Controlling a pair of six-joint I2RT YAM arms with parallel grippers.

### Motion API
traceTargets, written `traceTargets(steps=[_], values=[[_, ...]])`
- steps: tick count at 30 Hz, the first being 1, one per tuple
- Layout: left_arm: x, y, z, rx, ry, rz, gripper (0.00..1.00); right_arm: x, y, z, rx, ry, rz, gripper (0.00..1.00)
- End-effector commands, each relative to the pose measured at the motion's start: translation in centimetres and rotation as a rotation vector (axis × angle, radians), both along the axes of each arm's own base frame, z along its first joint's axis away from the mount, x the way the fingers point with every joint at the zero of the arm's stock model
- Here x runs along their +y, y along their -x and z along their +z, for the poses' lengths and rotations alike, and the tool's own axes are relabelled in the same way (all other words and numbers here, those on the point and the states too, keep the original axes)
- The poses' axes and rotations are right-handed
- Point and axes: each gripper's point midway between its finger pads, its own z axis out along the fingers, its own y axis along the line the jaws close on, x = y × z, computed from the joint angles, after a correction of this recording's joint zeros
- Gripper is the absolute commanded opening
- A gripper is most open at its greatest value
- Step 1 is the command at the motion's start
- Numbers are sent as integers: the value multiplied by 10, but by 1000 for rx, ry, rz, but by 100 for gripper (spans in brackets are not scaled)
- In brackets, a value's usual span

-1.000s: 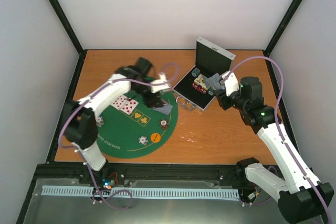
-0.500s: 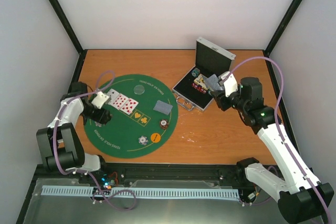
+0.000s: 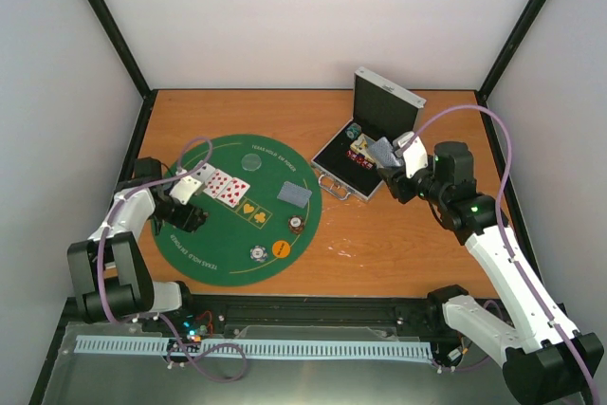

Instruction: Distribute texas hold em gaming equipment

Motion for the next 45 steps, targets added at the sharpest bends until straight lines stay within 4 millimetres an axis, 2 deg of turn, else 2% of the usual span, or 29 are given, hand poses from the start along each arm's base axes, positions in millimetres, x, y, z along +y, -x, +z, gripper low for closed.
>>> traceTargets(steps=[1,5,9,13,19,25,31,36,39,41,45], values=[[0,-11,18,-72,-5,-31,42,5,-2,6,-26,-21,14,54],[-2,-15,33,-107,0,-42,42,5,-3,6,-27,-19,17,54],[-21,-17,43,-138,75,-107,43,7,-4,4,-17,-20,23,54],[-29,-10,25,-106,56,-155,42,7,-2,4,-17,-20,25,54],[-18,7,-6,-55,-37,-193,42,7,-1,3,-15,-19,29,54],[-26,35,-14,-65,-64,-312,44,10,0,3,-11,-23,40,54],[-23,40,-18,-48,-85,-321,44,11,2,2,-6,-26,48,54],[-11,51,-34,2,-148,-330,44,9,4,5,-20,-21,44,54],[-10,54,-37,4,-145,-337,44,9,5,5,-24,-19,45,54],[-9,54,-37,2,-148,-334,47,10,5,4,-22,-19,48,54],[-7,51,-33,-16,-157,-325,62,11,5,4,-19,-21,54,54]])
